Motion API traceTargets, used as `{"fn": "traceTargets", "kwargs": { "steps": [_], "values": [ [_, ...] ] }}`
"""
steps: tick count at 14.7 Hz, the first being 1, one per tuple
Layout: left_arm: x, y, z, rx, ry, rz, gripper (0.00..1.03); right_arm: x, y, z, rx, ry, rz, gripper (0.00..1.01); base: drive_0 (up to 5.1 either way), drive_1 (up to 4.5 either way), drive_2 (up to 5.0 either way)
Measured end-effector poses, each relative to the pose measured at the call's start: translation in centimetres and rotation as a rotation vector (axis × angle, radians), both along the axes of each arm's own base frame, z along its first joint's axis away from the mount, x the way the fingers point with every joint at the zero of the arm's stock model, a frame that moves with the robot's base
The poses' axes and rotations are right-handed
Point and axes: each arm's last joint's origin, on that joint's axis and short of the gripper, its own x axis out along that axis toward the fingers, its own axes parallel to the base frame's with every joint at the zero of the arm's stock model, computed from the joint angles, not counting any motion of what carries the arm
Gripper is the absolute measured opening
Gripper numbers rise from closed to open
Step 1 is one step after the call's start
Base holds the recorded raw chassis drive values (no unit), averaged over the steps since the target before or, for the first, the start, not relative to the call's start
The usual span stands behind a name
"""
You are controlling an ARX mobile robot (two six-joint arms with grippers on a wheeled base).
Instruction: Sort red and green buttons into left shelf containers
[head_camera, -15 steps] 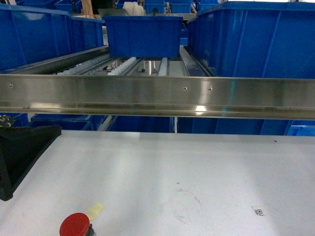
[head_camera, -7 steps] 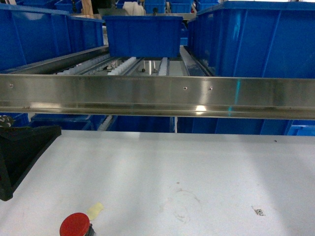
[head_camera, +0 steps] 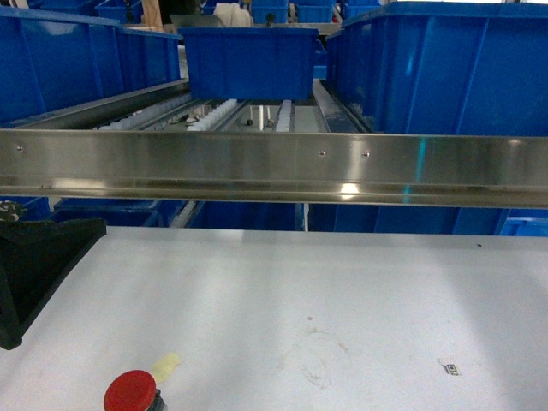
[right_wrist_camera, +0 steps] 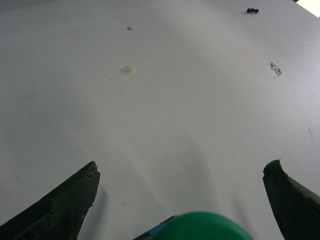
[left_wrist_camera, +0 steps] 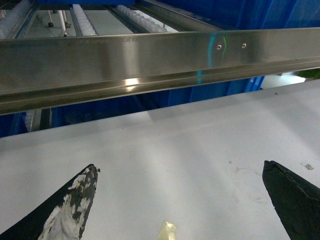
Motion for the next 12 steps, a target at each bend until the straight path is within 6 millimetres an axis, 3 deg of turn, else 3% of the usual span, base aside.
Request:
{"fn": "traceTargets", "kwargs": {
  "steps": [12],
  "values": [
    [0.0, 0.0, 0.0, 0.000, 0.000, 0.000, 0.98, -0.8, 0.6, -1.1, 0.000, 0.069, 0.000, 0.98, 0.0, 0.00, 0.0]
  ]
}}
